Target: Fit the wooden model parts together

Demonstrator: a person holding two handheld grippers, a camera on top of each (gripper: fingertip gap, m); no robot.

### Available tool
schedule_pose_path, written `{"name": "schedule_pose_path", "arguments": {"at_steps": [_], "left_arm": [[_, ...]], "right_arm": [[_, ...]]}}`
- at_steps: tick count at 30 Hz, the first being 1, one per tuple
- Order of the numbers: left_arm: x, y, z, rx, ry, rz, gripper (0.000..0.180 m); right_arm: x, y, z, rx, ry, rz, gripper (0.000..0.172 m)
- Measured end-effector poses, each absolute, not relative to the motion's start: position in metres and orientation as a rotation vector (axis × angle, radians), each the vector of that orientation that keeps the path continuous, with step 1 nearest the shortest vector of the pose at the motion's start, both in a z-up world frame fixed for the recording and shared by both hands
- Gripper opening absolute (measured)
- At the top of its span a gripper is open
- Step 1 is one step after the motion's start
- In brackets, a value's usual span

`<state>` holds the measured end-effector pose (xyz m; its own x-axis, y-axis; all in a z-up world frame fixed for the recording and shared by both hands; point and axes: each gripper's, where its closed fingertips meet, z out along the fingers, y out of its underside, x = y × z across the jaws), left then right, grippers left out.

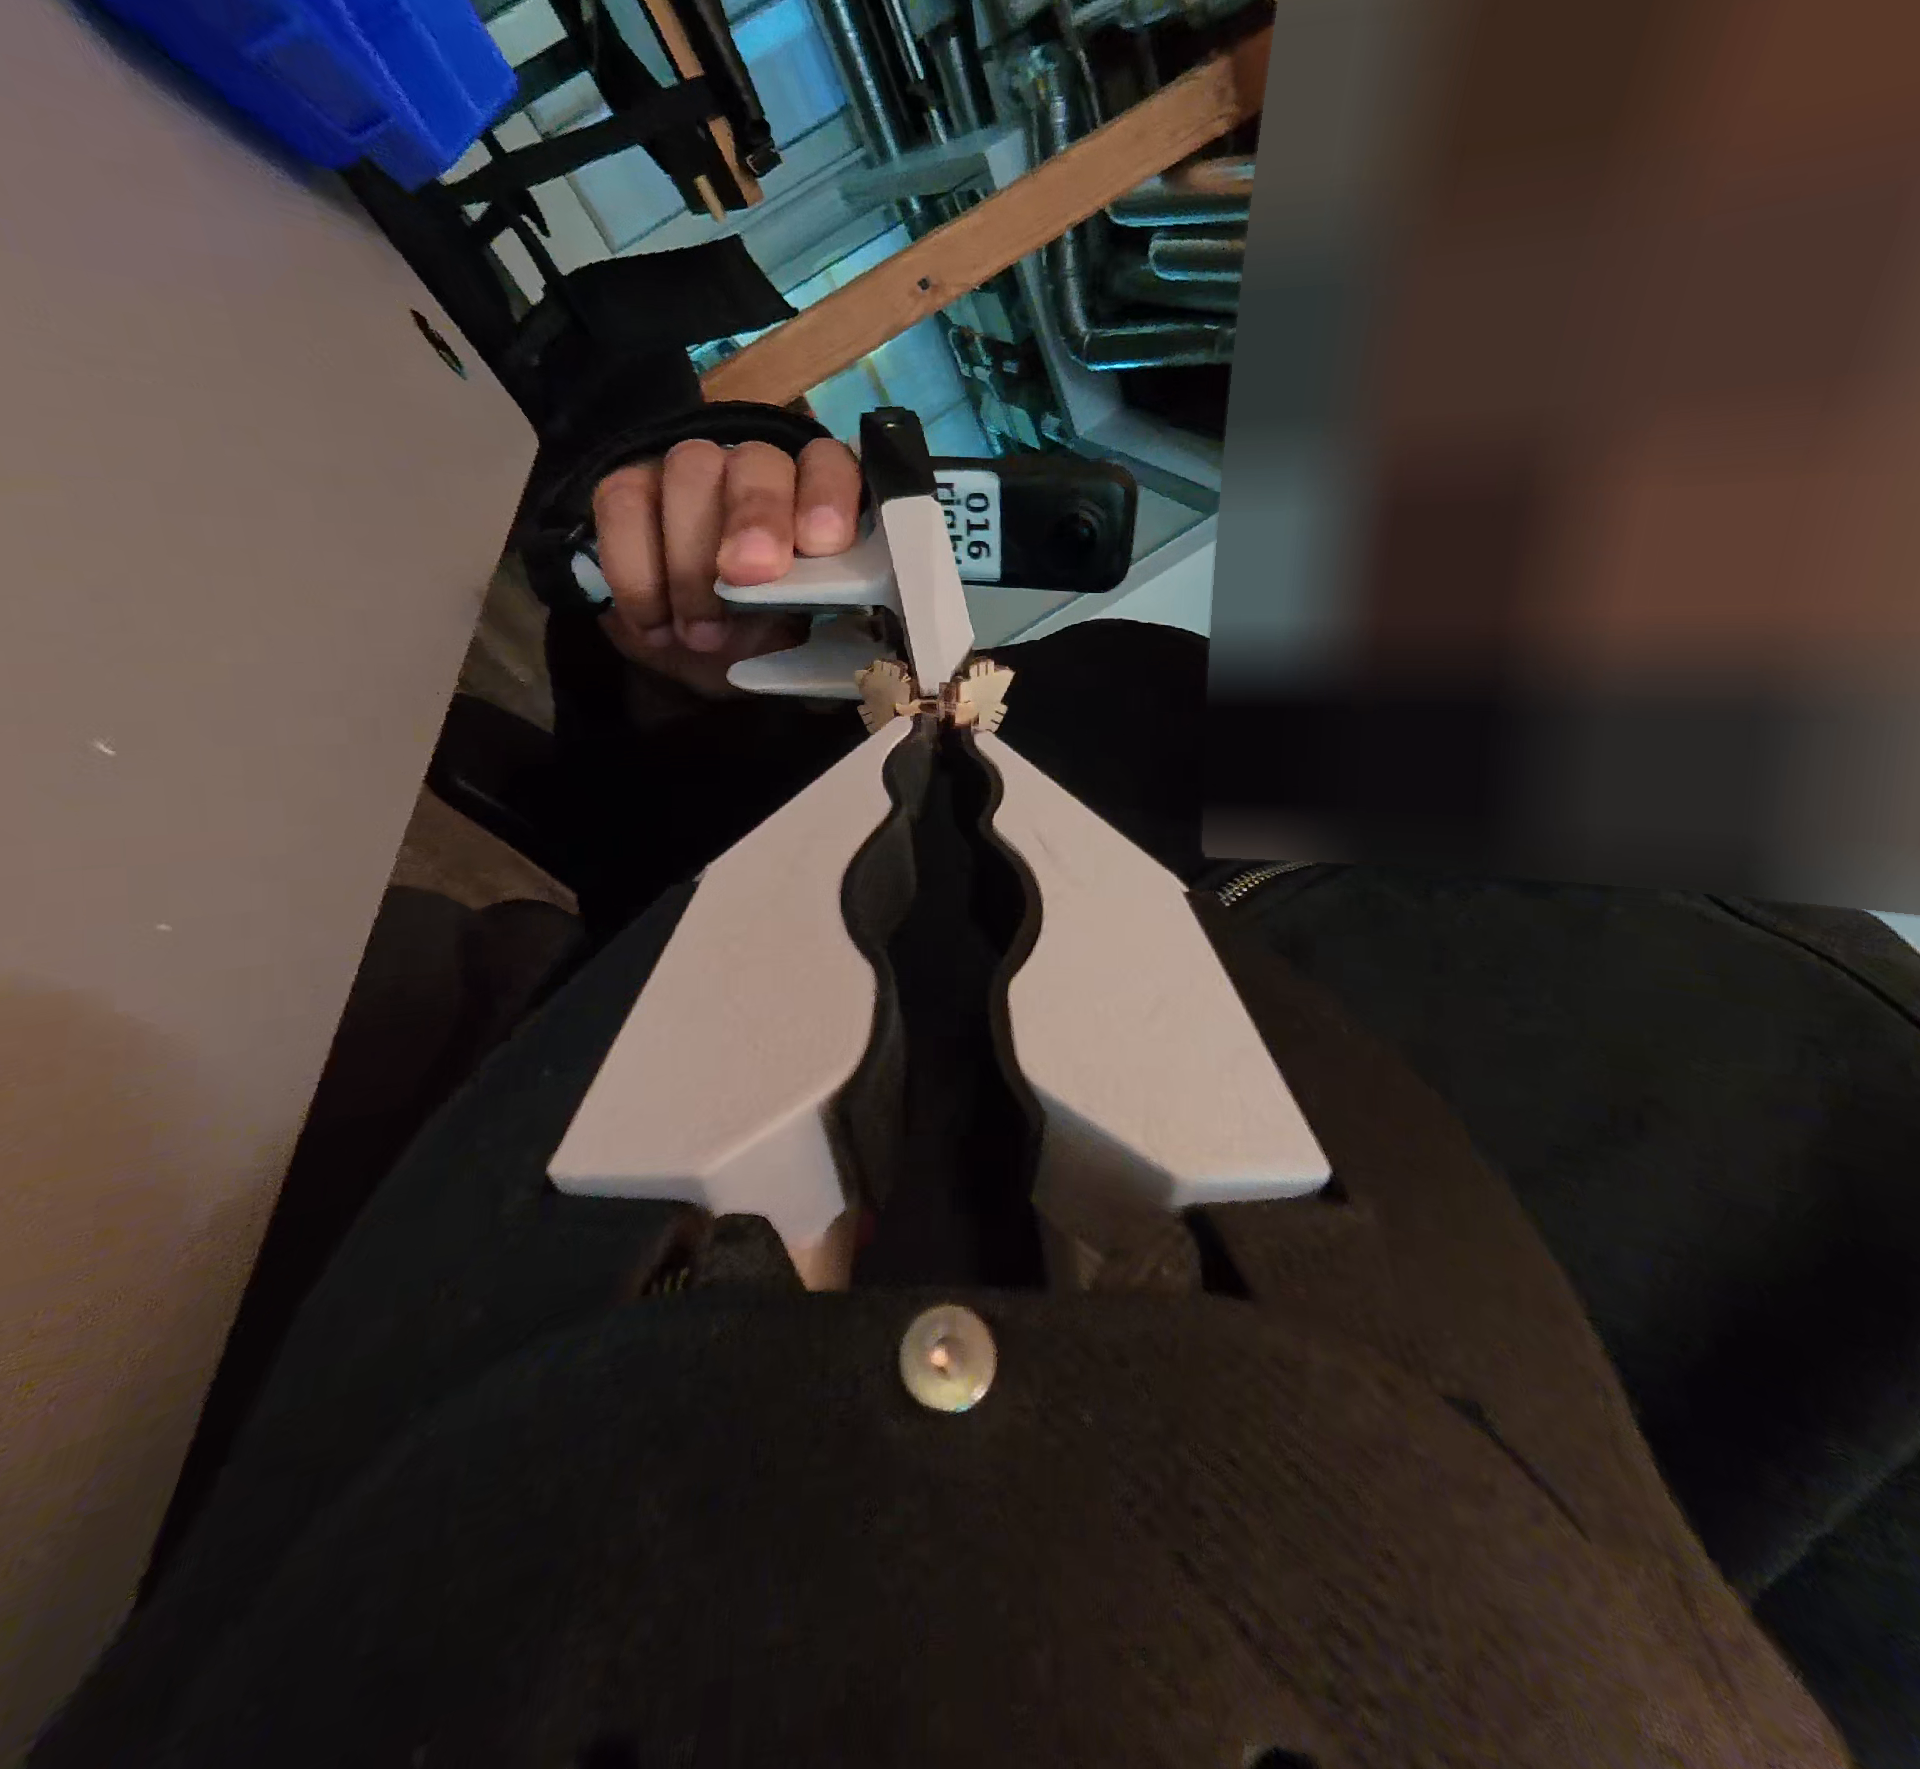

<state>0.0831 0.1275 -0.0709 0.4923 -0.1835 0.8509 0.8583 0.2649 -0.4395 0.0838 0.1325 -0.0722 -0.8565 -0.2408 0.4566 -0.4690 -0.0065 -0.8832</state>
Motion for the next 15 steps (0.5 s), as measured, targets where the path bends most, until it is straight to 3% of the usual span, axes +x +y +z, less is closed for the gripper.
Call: {"name": "schedule_pose_path", "arguments": {"at_steps": [15], "left_arm": [[0.0867,0.1304,-0.0711,-1.054,-0.784,-0.836,0.003]], "right_arm": [[0.0870,0.1345,-0.0748,0.758,-2.088,2.000,0.001]]}}
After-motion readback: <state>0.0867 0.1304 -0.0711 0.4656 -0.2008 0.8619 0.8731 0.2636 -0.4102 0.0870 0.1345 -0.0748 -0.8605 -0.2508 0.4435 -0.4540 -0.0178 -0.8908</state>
